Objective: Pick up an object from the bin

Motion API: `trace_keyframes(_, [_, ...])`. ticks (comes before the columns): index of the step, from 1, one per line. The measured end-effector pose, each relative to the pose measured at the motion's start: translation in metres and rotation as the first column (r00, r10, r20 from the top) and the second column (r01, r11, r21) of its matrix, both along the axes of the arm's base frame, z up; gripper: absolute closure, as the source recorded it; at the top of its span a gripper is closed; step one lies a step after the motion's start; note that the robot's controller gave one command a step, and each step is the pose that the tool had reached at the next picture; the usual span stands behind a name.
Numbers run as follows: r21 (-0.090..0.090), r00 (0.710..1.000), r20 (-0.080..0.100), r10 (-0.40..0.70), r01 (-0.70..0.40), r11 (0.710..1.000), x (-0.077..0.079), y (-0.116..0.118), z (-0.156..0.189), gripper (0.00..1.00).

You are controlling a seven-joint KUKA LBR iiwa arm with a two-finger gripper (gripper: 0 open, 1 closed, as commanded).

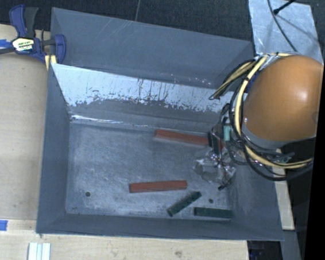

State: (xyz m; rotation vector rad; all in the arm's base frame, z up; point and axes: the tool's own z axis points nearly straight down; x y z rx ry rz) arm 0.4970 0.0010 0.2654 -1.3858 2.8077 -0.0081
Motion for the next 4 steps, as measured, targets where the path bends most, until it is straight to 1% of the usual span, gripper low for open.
trace_keyframes(1, [0.001, 0.999, -0.018, -0.035, 0.035, 0.999, -0.017, 0.011, -0.098, 1.0])
trace_keyframes(2, [0.002, 0.999, -0.01, -0.037, 0.037, 0.999, -0.015, 0.01, -0.094, 0.0])
trace_keyframes(3, [0.002, 0.978, -0.011, 0.208, -0.208, 0.978, 0.054, 0.018, -0.198, 0.0])
trace_keyframes(4, [0.002, 0.979, -0.007, 0.204, -0.204, 0.979, 0.055, 0.018, -0.195, 1.0])
